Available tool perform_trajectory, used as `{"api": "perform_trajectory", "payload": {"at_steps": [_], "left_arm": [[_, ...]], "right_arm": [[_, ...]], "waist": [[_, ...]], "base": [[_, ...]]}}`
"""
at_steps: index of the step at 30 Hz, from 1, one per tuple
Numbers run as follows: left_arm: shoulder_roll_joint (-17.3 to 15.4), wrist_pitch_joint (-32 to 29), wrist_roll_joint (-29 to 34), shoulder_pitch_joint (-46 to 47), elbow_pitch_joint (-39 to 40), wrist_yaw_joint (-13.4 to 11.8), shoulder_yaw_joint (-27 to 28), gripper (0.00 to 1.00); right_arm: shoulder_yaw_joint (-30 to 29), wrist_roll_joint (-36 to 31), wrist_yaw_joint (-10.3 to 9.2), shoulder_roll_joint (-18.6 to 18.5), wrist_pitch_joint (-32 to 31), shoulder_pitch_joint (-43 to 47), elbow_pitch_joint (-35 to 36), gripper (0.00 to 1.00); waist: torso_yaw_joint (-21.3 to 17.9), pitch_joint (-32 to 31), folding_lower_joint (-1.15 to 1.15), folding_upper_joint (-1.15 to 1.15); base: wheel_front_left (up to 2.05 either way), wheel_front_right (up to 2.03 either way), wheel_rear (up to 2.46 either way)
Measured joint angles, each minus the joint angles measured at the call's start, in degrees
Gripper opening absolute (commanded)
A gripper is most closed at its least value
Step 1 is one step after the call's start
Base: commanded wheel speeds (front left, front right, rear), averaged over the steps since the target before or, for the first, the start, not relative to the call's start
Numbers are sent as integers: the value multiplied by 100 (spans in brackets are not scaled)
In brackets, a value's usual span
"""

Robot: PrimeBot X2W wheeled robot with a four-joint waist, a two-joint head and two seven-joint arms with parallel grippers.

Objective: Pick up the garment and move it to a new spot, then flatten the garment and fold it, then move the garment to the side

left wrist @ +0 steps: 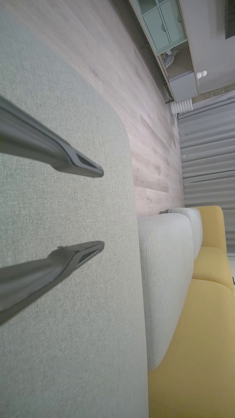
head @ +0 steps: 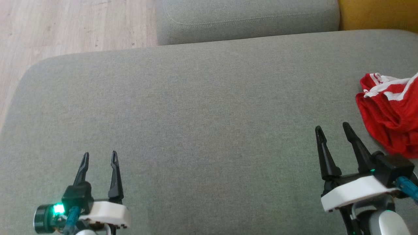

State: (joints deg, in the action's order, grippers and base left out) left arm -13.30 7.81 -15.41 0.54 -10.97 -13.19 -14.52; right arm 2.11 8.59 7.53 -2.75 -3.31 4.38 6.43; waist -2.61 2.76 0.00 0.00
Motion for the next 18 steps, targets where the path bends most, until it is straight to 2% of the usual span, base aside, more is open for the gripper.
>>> {"api": "perform_trajectory", "payload": {"at_steps": [11,12,18], "left_arm": [[-37,-18,-24,1,0,1,-35,100],[-19,-16,-23,-1,-60,9,-37,0],[124,-18,-68,-202,-416,19,-69,0]], "right_arm": [[0,35,0,1,-32,0,10,100],[0,41,0,1,-30,-1,-56,0],[11,81,0,3,-31,127,-504,0]], "waist": [[8,12,0,0],[9,13,0,0],[12,10,0,0]], "base": [[0,0,0],[0,0,0],[0,0,0]]}}
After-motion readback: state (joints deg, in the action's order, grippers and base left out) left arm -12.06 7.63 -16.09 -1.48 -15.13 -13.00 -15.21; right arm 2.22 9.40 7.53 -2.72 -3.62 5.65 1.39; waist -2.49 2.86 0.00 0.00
